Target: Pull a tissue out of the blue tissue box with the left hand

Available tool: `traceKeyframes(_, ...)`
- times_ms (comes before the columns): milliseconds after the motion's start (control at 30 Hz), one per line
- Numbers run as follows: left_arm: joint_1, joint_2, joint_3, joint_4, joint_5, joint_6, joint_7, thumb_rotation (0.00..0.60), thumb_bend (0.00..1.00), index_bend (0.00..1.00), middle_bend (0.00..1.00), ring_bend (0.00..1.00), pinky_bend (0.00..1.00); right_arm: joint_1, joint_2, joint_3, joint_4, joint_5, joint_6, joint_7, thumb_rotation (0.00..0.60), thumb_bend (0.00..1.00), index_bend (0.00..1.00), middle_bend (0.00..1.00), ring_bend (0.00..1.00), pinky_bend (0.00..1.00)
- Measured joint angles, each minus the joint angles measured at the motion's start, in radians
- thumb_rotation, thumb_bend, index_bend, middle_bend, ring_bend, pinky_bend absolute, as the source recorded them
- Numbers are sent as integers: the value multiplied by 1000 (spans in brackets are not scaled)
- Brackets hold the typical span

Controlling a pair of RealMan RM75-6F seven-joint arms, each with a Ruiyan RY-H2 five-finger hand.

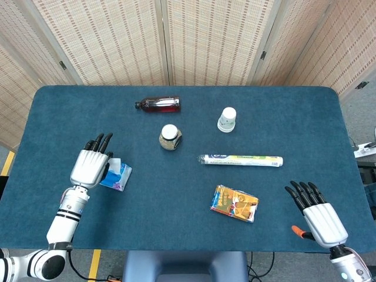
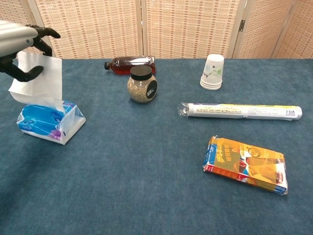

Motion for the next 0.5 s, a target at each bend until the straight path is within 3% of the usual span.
traceKeyframes(500, 19, 84, -129, -151, 81, 115, -182, 600, 622, 618, 108, 99, 256, -2, -4, -1, 1, -4, -3, -12, 600, 40, 0, 0, 0, 0)
